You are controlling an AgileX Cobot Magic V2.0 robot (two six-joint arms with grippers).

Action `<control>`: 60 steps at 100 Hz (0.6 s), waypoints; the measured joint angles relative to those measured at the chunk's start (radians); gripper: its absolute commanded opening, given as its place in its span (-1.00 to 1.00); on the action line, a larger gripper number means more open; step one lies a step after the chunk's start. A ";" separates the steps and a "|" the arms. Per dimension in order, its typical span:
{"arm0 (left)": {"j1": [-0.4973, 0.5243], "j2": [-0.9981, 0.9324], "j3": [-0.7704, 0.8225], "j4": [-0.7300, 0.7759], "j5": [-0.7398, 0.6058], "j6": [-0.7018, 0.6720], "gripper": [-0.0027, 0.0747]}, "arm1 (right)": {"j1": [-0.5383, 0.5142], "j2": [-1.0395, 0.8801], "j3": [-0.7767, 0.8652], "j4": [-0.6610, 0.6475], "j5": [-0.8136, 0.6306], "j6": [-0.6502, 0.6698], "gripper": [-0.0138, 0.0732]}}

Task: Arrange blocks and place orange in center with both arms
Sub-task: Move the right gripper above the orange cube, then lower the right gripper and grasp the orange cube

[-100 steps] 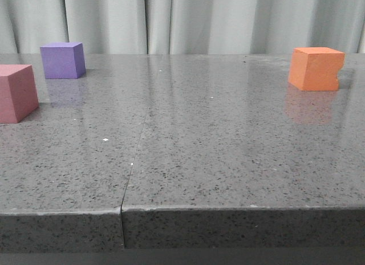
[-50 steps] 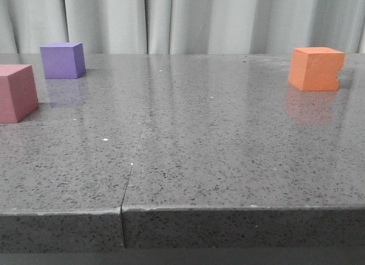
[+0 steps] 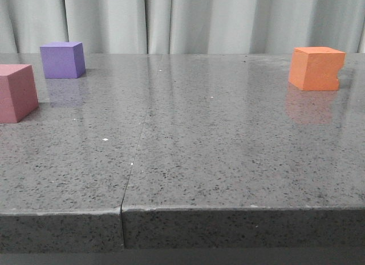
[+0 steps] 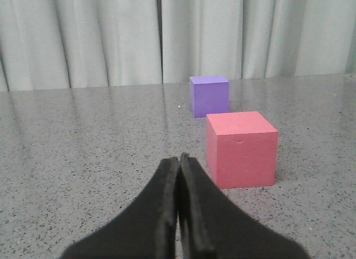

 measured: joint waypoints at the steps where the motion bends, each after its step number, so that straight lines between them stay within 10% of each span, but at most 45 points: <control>1: 0.000 0.000 0.000 0.000 0.000 0.000 -0.98 | 0.003 0.011 -0.007 0.000 0.006 0.000 0.64; 60: 0.000 0.000 0.000 0.000 0.000 0.000 -0.98 | 0.044 0.497 -0.630 0.002 0.468 0.000 0.64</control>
